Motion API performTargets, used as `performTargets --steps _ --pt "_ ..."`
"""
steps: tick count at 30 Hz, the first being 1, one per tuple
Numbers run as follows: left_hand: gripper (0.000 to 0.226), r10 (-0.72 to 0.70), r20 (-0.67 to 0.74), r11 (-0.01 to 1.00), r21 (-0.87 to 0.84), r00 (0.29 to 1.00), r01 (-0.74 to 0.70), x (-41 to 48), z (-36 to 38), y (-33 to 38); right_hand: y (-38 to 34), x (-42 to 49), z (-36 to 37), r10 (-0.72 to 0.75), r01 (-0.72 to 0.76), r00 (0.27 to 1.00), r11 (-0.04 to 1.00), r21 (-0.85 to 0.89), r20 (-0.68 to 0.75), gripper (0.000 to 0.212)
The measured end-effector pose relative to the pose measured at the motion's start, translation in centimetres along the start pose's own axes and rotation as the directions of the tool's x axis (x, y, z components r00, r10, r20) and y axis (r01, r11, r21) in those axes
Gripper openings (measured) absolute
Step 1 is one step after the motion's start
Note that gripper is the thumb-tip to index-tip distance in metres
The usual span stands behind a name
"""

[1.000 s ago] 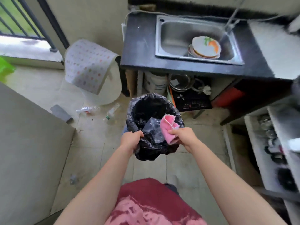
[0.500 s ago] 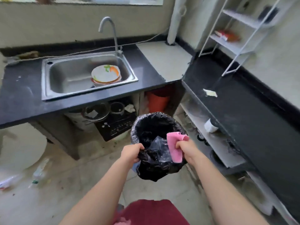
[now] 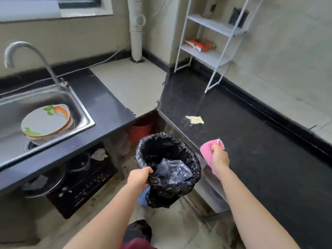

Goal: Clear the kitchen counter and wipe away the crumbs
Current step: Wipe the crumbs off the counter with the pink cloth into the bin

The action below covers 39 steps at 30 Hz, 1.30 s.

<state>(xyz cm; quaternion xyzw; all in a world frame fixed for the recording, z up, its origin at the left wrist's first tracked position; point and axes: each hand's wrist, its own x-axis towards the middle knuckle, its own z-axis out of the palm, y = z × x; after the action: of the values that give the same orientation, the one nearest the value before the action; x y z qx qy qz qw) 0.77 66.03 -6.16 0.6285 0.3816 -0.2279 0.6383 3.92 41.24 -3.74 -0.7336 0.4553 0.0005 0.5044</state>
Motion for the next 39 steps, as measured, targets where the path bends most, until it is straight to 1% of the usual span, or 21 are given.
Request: performTargets --steps 3,6,8,9,11,12,13,16,19,22,24,27,30,33,35,37,39 --pt "0.016 -0.046 -0.012 0.998 0.042 0.999 0.047 3.5 1.4 2.5 -1.6 3.6 0.9 0.061 -0.061 0.998 0.998 0.005 -0.001 0.052" --pt "0.014 -0.061 -0.036 0.995 0.072 0.998 0.063 6.6 2.1 4.4 -2.6 6.6 1.8 0.066 -0.067 0.998 0.997 -0.033 -0.022 0.048" --pt "0.016 -0.073 -0.053 0.992 0.096 0.996 0.077 8.2 2.8 5.1 -3.2 8.3 2.1 0.06 -0.064 0.996 0.996 -0.056 -0.062 0.042" --pt "0.016 -0.076 -0.057 0.99 0.114 0.996 0.082 8.7 2.9 5.4 -3.3 9.0 2.1 0.046 -0.056 0.993 0.995 -0.088 -0.109 0.04" --pt "0.016 -0.082 -0.066 0.988 0.126 0.994 0.09 10.0 3.5 5.9 -3.8 10.9 2.2 -0.012 -0.039 0.979 0.968 -0.247 -0.201 0.039" --pt "0.015 -0.093 -0.074 0.987 0.123 0.993 0.101 10.8 4.0 6.1 -4.0 12.1 2.4 -0.048 -0.027 0.973 0.947 -0.321 -0.224 0.037" --pt "0.014 -0.093 -0.081 0.988 0.119 0.992 0.102 11.0 4.0 6.3 -4.0 12.6 2.4 -0.064 -0.019 0.971 0.941 -0.339 -0.231 0.034" --pt "0.013 -0.116 -0.109 0.988 0.091 0.987 0.126 12.0 4.9 6.9 -4.8 15.7 3.1 -0.07 0.002 0.973 0.955 -0.296 -0.219 0.03" --pt "0.018 -0.138 -0.124 0.986 0.073 0.983 0.148 12.8 5.8 7.5 -6.8 19.4 4.1 -0.143 0.08 0.974 0.942 -0.325 -0.176 0.034" --pt "0.014 -0.147 -0.156 0.985 0.07 0.977 0.159 13.6 6.2 7.8 -9.3 22.7 5.3 -0.208 0.146 0.967 0.926 -0.347 -0.146 0.037" --pt "0.012 -0.15 -0.166 0.984 0.074 0.975 0.164 13.8 6.6 7.7 -10.6 24.3 6.4 -0.238 0.191 0.966 0.918 -0.348 -0.097 0.037" --pt "0.01 -0.146 -0.174 0.984 0.078 0.974 0.162 14.0 6.9 7.4 -11.4 25.1 8.2 -0.283 0.274 0.959 0.891 -0.362 0.029 0.034" --pt "0.006 -0.143 -0.17 0.982 0.097 0.975 0.161 13.7 7.2 7.4 -11.2 24.3 9.5 -0.345 0.388 0.921 0.843 -0.371 0.179 0.027" --pt "0.007 -0.135 -0.176 0.982 0.11 0.975 0.156 13.3 7.1 7.9 -10.7 23.1 10.2 -0.401 0.501 0.862 0.77 -0.396 0.312 0.022" --pt "0.012 -0.13 -0.166 0.982 0.113 0.978 0.149 13.2 7.0 8.3 -10.2 21.8 10.6 -0.429 0.572 0.811 0.725 -0.385 0.397 0.021" --pt "0.017 -0.119 -0.162 0.984 0.113 0.98 0.138 13.0 6.8 8.6 -9.5 20.1 11.1 -0.46 0.65 0.743 0.671 -0.357 0.487 0.018" --pt "0.018 -0.105 -0.165 0.983 0.132 0.981 0.128 12.8 6.7 8.9 -8.8 18.2 12.1 -0.46 0.711 0.671 0.622 -0.328 0.582 0.015"
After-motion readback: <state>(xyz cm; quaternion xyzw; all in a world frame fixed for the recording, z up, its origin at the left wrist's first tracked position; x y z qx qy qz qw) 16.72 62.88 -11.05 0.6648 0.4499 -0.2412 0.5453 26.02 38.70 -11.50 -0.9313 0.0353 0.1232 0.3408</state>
